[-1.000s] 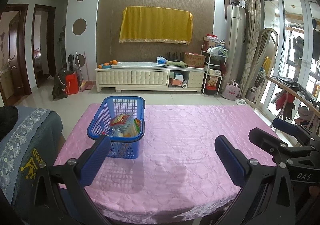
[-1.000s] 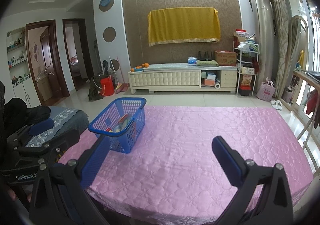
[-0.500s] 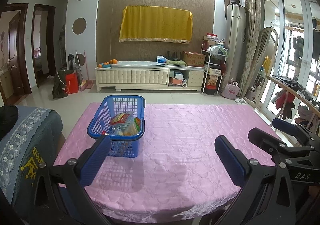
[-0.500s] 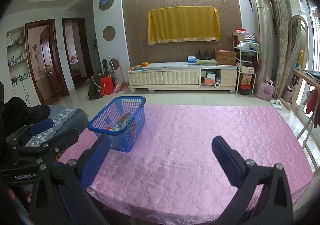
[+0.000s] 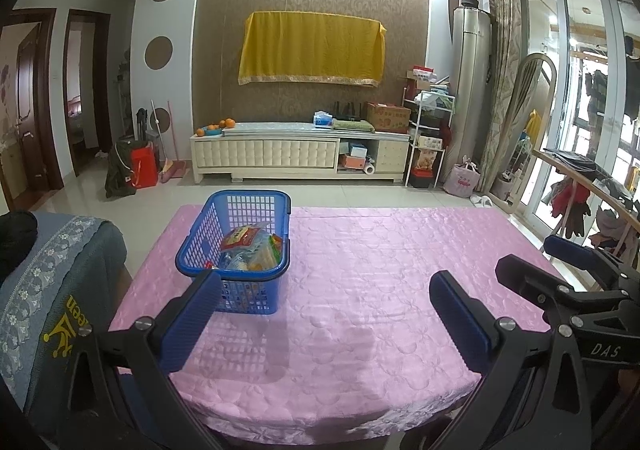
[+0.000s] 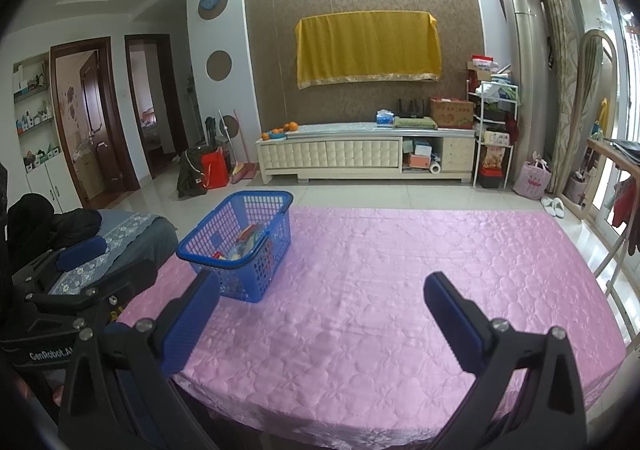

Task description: Organize snacks

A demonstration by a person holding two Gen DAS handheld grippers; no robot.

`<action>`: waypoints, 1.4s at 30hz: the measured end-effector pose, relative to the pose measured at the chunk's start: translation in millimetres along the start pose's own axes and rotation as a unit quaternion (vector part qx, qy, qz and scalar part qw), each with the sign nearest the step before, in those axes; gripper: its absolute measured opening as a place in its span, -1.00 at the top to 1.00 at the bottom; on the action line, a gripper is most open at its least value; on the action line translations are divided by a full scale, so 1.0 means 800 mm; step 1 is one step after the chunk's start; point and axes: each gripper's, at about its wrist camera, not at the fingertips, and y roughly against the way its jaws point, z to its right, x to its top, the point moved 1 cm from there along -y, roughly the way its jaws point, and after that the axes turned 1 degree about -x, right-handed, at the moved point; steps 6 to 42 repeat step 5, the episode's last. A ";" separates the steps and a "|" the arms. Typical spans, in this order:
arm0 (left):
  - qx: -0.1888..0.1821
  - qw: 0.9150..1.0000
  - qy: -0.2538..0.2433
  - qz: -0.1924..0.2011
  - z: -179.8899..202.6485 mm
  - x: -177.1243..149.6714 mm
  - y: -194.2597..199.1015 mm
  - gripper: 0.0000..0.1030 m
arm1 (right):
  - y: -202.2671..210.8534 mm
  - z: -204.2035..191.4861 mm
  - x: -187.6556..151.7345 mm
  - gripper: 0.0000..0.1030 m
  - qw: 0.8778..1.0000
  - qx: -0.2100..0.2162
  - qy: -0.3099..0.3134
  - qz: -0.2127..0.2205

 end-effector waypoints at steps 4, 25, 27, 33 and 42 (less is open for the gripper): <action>-0.003 1.000 0.004 -0.003 -0.002 -0.002 -0.002 -1.00 | 0.000 0.000 -0.001 -1.00 1.000 -0.002 0.002 -0.002; -0.003 1.000 0.004 -0.004 -0.002 -0.003 -0.002 -1.00 | 0.000 0.000 -0.002 -1.00 1.000 -0.002 0.003 -0.003; -0.003 1.000 0.004 -0.004 -0.002 -0.003 -0.002 -1.00 | 0.000 0.000 -0.002 -1.00 1.000 -0.002 0.003 -0.003; -0.003 1.000 0.004 -0.004 -0.002 -0.003 -0.002 -1.00 | 0.000 0.000 -0.002 -1.00 1.000 -0.002 0.003 -0.003; -0.003 1.000 0.004 -0.004 -0.002 -0.003 -0.002 -1.00 | 0.000 0.000 -0.002 -1.00 1.000 -0.002 0.003 -0.003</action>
